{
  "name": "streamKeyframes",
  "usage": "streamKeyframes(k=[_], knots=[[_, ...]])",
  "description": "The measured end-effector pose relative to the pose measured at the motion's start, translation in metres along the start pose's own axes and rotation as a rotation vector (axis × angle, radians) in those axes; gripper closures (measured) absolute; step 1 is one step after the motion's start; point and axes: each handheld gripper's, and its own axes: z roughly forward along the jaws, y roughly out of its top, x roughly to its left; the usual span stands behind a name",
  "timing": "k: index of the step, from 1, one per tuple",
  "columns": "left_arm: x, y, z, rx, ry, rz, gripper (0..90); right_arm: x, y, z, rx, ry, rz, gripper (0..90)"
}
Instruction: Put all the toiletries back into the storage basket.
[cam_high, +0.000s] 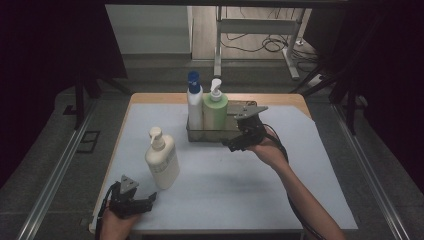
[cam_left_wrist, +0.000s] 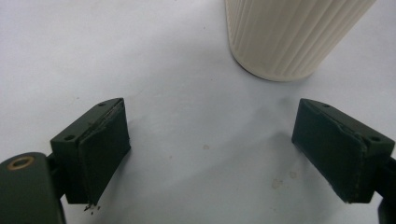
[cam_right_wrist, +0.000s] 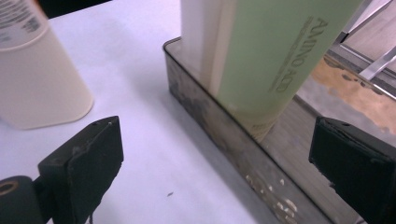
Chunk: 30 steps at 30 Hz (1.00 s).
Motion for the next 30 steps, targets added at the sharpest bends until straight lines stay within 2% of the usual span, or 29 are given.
streamKeyframes(k=[12,17,22,26,30], knots=[[0.000,0.001,0.000,0.008,-0.001,0.009,10.9,0.018,-0.027,-0.030,0.013,0.016,-0.011,3.0],[0.001,0.002,0.000,0.011,-0.003,0.008,11.1,0.023,-0.047,-0.038,0.043,0.016,-0.005,3.0],[0.001,0.003,-0.001,0.013,-0.003,0.005,11.6,0.026,-0.067,-0.046,0.043,0.010,0.013,3.0],[0.001,0.003,-0.001,0.010,-0.001,0.003,14.5,0.029,-0.082,-0.051,0.053,-0.012,0.005,3.0],[0.002,0.004,-0.001,0.010,0.001,0.006,16.8,0.031,-0.098,-0.053,0.057,-0.011,0.011,2.9]])
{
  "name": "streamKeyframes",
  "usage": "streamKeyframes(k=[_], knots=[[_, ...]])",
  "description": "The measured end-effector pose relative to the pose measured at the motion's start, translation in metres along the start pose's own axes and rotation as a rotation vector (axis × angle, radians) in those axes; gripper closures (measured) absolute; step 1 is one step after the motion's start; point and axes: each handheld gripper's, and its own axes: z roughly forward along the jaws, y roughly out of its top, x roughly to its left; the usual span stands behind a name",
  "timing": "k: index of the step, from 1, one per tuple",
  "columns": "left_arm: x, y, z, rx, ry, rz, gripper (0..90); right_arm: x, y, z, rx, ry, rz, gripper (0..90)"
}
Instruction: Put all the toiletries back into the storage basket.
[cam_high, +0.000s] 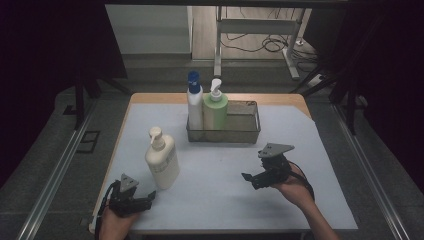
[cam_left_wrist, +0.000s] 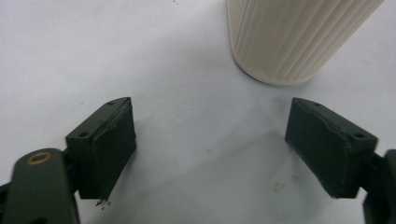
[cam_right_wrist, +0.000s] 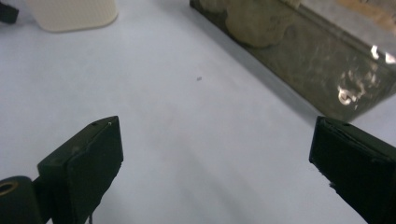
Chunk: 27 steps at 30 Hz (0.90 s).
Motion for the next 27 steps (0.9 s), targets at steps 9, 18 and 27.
streamKeyframes(k=[9,18,27], knots=[[0.002,0.002,-0.002,-0.020,0.007,-0.013,23.8,0.005,-0.036,0.005,0.020,0.002,0.040,2.7],[0.003,0.007,-0.003,-0.050,-0.023,-0.008,35.6,0.005,-0.063,0.010,0.034,-0.005,0.077,2.8],[0.003,0.012,0.000,-0.058,-0.040,-0.003,48.3,0.003,-0.084,0.021,0.070,-0.013,0.101,1.8]])
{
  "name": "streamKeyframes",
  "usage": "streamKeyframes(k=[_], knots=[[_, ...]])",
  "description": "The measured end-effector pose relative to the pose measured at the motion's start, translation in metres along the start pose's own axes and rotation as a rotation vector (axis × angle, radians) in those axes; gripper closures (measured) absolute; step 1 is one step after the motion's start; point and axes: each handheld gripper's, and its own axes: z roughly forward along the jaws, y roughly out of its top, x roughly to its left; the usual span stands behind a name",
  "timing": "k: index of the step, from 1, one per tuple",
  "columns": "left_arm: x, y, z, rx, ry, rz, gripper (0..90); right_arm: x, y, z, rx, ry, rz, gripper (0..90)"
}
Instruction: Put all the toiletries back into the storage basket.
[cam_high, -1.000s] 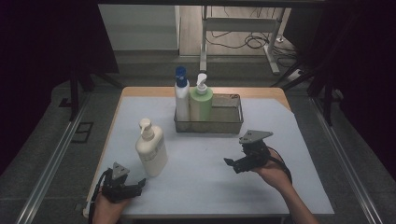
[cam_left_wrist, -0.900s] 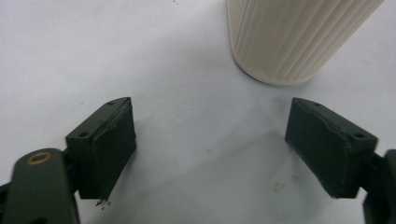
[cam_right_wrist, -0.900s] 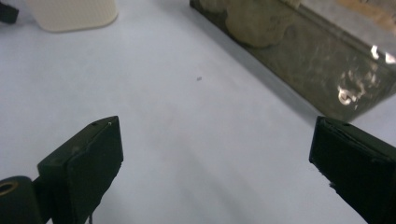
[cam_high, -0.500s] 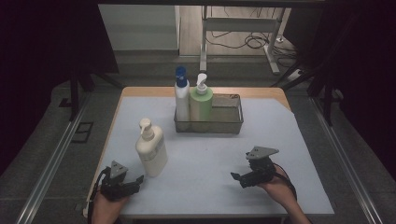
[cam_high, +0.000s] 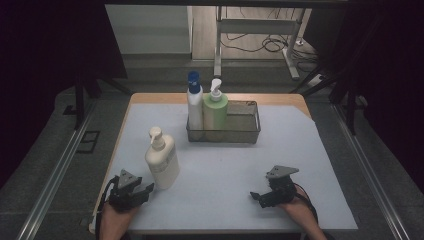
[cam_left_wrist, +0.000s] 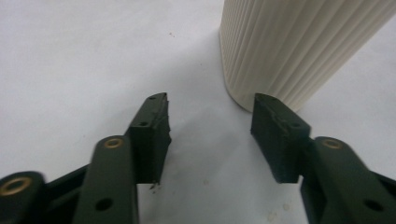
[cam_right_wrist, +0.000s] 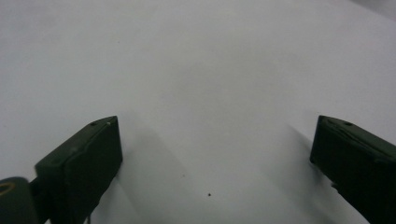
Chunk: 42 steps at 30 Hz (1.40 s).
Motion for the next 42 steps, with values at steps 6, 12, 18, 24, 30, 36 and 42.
streamKeyframes(k=[6,12,18,24,30,36,42], knots=[[-0.002,0.005,0.003,0.013,-0.007,0.019,60.2,0.001,0.000,0.000,0.003,-0.003,-0.003,1.4],[0.002,0.015,0.010,0.047,0.010,0.063,71.0,0.001,-0.001,0.001,0.000,-0.006,-0.003,1.4],[0.007,0.019,0.019,0.048,-0.049,0.055,81.5,0.001,-0.001,0.001,0.000,-0.006,-0.003,1.4],[0.006,0.019,0.020,0.037,-0.063,0.050,87.1,0.001,-0.001,0.001,-0.001,-0.006,-0.004,1.3],[0.002,0.021,0.023,0.029,-0.094,0.051,88.3,0.001,-0.001,0.001,0.000,-0.006,-0.004,1.4],[-0.008,0.025,0.027,0.034,-0.110,0.081,88.0,0.001,-0.001,0.001,-0.001,-0.006,-0.004,1.3],[-0.012,0.027,0.030,0.032,-0.124,0.087,87.5,0.001,-0.001,0.001,-0.001,-0.006,-0.004,1.3]])
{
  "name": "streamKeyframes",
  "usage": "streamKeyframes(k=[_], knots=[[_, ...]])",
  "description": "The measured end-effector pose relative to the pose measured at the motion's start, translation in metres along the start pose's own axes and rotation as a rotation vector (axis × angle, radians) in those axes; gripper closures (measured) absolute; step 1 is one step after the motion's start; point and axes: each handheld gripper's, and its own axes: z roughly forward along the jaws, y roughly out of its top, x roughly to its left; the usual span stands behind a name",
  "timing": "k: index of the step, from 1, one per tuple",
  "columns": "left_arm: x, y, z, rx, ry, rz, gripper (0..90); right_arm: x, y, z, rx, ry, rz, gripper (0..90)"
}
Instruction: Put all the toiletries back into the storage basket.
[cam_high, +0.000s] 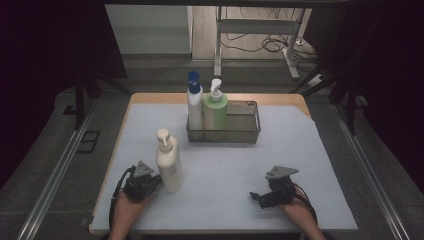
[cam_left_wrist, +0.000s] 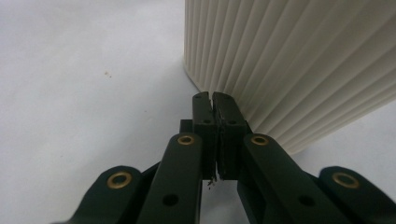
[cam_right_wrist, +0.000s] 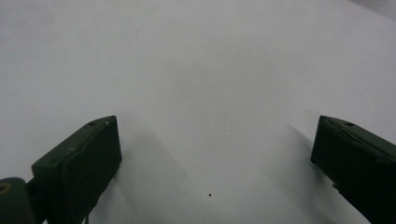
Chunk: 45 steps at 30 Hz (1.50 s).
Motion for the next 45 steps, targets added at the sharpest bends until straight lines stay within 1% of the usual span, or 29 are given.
streamKeyframes(k=[5,6,9,10,11,18,23,26,30,32,35,40,45], knots=[[0.001,0.004,0.004,0.003,-0.001,-0.002,86.7,0.000,0.000,0.000,0.000,0.000,0.000,1.3],[0.001,0.005,0.005,0.002,0.001,-0.008,86.8,0.000,0.000,0.000,0.000,0.000,0.000,1.3],[0.001,0.008,0.009,0.011,-0.009,0.002,87.2,0.000,0.000,0.000,0.000,0.000,0.000,1.4],[0.000,0.009,0.010,0.015,-0.015,0.011,87.5,0.000,0.000,0.000,0.000,0.000,0.000,1.3],[-0.003,0.011,0.012,0.016,-0.018,0.010,87.7,0.000,0.000,0.000,0.000,0.000,0.000,1.3],[-0.014,0.018,0.021,0.028,-0.038,0.043,87.6,0.000,0.000,0.000,0.002,0.000,0.002,1.3],[-0.022,0.023,0.027,0.033,-0.052,0.055,87.6,0.000,0.000,0.000,0.001,-0.001,-0.001,1.3],[-0.026,0.024,0.030,0.041,-0.064,0.069,87.6,0.000,0.000,0.000,0.002,-0.001,0.000,1.3],[-0.032,0.026,0.032,0.046,-0.073,0.077,87.6,0.000,0.000,0.000,0.002,-0.003,-0.001,1.3],[-0.035,0.027,0.033,0.040,-0.081,0.073,87.6,0.000,0.000,0.000,0.002,-0.003,-0.001,1.3],[-0.038,0.028,0.034,0.050,-0.090,0.089,87.6,0.000,0.000,0.000,0.002,-0.002,-0.001,1.4],[-0.046,0.028,0.035,0.050,-0.109,0.100,87.5,0.000,0.000,0.000,0.004,-0.001,0.000,1.3],[-0.054,0.030,0.036,0.060,-0.132,0.125,87.0,0.000,0.000,0.000,0.004,-0.002,-0.002,1.3]])
